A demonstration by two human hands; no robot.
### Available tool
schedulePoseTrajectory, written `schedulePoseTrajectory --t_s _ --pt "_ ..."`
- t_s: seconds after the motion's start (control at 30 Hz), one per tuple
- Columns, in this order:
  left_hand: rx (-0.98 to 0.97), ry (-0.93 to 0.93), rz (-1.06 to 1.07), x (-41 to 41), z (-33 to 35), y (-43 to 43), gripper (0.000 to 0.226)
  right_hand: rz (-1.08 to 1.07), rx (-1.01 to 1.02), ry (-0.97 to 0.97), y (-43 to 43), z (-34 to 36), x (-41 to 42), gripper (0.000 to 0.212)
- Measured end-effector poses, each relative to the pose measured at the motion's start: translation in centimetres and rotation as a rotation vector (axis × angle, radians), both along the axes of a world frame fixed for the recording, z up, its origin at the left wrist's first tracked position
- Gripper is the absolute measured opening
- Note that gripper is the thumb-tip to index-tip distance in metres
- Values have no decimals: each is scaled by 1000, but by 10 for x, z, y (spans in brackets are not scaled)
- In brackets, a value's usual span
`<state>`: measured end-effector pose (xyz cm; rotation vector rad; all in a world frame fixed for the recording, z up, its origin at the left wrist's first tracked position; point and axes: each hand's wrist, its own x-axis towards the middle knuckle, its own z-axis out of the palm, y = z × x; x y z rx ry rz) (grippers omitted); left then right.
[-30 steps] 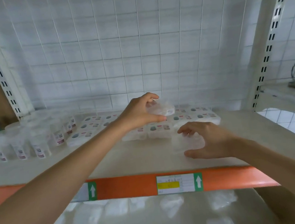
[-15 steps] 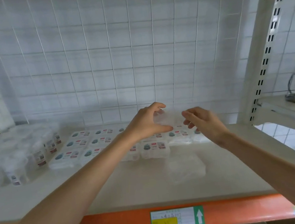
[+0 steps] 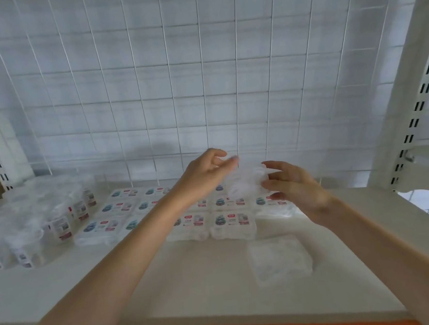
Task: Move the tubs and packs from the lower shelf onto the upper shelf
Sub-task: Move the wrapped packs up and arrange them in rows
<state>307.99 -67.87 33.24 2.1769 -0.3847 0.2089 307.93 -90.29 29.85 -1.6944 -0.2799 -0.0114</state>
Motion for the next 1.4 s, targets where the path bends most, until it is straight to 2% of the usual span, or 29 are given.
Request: schedulePoseTrajectory --t_s 0.1,0.27,0.4,0.53,0.6,0.7,0.8,0.87,1.07,1.17,1.4 --pt "-50 161 105 2 2 8 46 29 14 -86 -4 -5 -4 38" --pt "-65 479 -6 -6 2 3 56 54 52 -202 -5 -3 -10 33" --pt "-339 576 -197 -6 0 -1 52 44 85 -265 -4 -2 -12 30" --pt "-511 527 -214 -4 -1 -4 25 26 122 -272 -5 -1 -13 36" --pt "-542 516 -204 -2 -3 -4 21 30 107 -263 -4 -1 -14 39" --pt "-517 484 -165 0 -4 -4 25 5 108 -208 -4 -1 -13 39" --pt "-475 442 -171 0 -5 -4 31 17 150 -138 -5 2 -12 27" --pt "-435 417 -183 -1 -5 -4 32 14 179 -98 -4 3 -13 29" --pt "-347 387 -183 -1 -9 -6 32 -9 -44 -57 2 3 -17 22" --pt "-383 360 -157 2 -10 -7 34 13 -59 -37 3 4 -19 27" --pt "-412 376 -213 -4 -11 -12 40 -40 127 -2 6 6 -20 45"
